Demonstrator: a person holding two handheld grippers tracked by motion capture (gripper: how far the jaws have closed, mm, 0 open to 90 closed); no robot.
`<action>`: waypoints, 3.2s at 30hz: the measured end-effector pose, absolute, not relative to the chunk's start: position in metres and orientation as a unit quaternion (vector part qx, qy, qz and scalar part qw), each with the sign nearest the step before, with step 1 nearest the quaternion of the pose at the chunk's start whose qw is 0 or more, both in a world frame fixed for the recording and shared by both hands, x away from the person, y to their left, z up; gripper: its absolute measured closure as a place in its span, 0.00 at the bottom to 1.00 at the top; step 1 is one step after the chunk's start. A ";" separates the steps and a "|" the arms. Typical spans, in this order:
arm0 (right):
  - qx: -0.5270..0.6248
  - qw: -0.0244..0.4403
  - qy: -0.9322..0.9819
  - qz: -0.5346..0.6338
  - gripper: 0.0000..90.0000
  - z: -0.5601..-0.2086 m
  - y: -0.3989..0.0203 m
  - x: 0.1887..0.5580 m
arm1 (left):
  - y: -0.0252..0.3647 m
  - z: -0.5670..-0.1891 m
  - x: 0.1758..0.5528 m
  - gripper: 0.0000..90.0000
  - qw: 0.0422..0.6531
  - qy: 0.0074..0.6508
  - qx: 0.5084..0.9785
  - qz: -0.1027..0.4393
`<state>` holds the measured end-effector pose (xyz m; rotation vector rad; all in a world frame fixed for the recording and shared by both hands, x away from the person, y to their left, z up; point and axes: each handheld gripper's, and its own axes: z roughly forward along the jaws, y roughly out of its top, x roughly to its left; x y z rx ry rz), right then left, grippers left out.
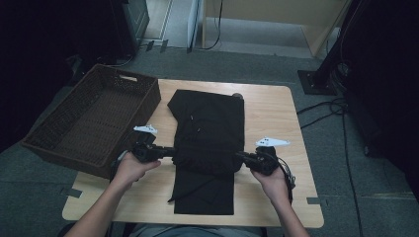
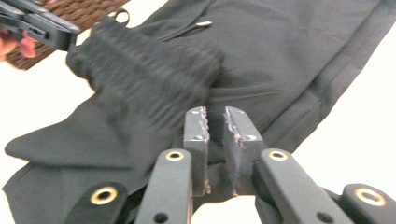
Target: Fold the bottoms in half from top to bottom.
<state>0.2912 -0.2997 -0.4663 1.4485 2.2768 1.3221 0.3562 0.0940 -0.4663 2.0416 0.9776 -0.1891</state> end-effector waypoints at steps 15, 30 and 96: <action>0.511 0.042 0.749 0.421 0.97 -0.495 -0.287 0.342 | 0.081 -0.494 0.392 0.99 0.398 0.423 0.808 -0.097; 0.487 0.018 0.766 0.418 0.98 -0.498 -0.263 0.327 | 0.063 -0.493 0.376 0.98 0.408 0.377 0.823 -0.119; 0.444 0.104 0.781 0.426 0.62 -0.490 -0.242 0.343 | 0.046 -0.481 0.395 0.59 0.420 0.370 0.827 -0.059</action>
